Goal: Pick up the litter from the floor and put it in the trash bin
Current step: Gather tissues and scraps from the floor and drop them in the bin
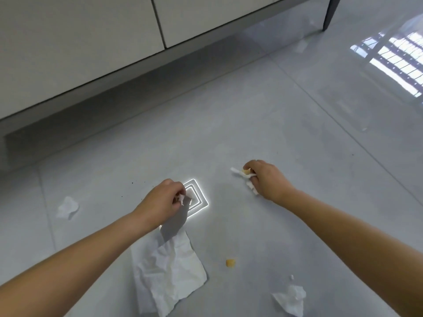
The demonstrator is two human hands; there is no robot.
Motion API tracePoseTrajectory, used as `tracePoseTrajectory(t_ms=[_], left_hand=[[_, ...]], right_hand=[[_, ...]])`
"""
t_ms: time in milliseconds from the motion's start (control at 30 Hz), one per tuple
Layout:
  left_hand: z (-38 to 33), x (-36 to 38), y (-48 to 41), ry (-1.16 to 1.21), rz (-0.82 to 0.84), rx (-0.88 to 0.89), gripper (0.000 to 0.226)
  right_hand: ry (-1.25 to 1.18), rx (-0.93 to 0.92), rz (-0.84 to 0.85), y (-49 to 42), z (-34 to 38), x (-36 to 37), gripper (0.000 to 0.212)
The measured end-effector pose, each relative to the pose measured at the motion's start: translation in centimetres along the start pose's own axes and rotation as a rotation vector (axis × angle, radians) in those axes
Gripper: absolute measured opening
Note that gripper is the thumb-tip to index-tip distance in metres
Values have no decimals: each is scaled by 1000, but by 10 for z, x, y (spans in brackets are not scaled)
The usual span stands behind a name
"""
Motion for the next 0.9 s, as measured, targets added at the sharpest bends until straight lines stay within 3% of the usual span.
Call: tracePoseTrajectory(t_ms=[100, 233, 400, 533, 700, 900], left_hand=[[3, -1, 8, 26, -17, -20, 19], [11, -13, 17, 83, -78, -53, 15], [20, -33, 26, 154, -176, -158, 14], [12, -57, 30, 150, -216, -195, 12], [-4, -106, 50, 256, -349, -290, 10], [9, -155, 91, 501, -519, -382, 15]], right_hand=[[0, 76, 21, -29, -6, 9, 31], [167, 19, -13, -41, -10, 21, 16], [187, 16, -28, -39, -3, 18, 22], [-143, 39, 76, -47, 39, 16, 13], [-629, -166, 190, -48, 155, -4, 22], [-772, -398, 266, -24, 250, -44, 24]])
Point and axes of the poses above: each hand's wrist, its own y-axis away from the middle knuckle, its own x-axis out of the palm, z = x × y, the point moved 5 cm from there along -y, towards the middle knuckle, and after that the axes turned 8 degrees about y, right-handed, at the moved point
